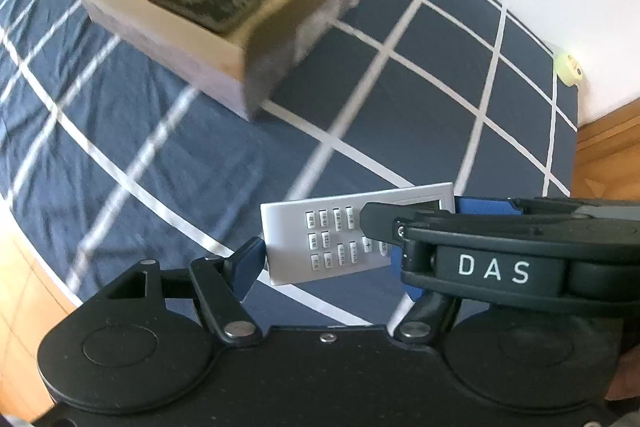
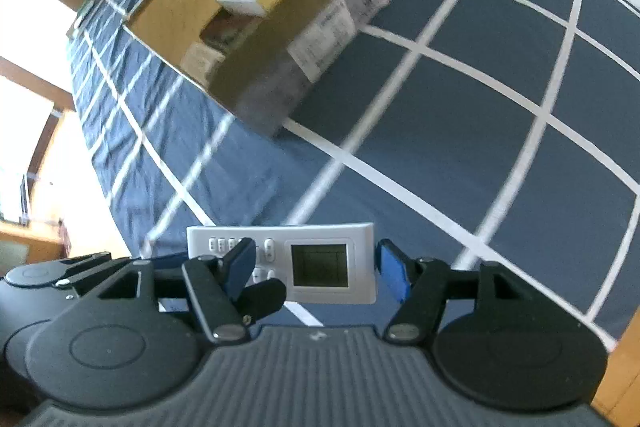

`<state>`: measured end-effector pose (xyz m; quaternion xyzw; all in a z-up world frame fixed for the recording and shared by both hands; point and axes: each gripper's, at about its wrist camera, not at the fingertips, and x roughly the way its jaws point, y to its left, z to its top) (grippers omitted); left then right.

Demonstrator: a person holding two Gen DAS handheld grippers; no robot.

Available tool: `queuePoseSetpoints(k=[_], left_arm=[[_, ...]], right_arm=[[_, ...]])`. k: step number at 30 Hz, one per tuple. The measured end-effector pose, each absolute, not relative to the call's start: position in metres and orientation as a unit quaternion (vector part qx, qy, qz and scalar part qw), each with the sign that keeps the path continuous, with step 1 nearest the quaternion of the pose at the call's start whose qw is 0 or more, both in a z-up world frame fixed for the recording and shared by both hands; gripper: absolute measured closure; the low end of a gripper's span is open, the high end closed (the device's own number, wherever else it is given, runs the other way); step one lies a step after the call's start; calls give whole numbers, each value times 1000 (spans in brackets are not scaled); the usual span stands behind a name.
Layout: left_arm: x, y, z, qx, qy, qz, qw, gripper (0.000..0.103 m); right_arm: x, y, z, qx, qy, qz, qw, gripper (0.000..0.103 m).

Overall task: Organize objects
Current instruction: 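Lift and carry the white remote with the right gripper over the box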

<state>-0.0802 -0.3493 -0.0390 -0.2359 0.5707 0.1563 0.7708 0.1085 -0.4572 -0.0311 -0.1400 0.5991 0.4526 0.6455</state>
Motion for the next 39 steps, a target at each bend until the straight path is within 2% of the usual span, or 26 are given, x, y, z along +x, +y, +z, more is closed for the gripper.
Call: queuePoseSetpoints(k=[19, 29, 39], left_arm=[[-95, -205, 0, -185, 555, 120, 802, 35], [-53, -148, 3, -165, 547, 112, 813, 35], [7, -116, -11, -127, 577, 70, 804, 35]], right_arm=[[46, -331, 11, -95, 574, 435, 687, 37], [70, -271, 10, -76, 564, 431, 700, 37], [113, -236, -9, -35, 588, 390, 708, 37]])
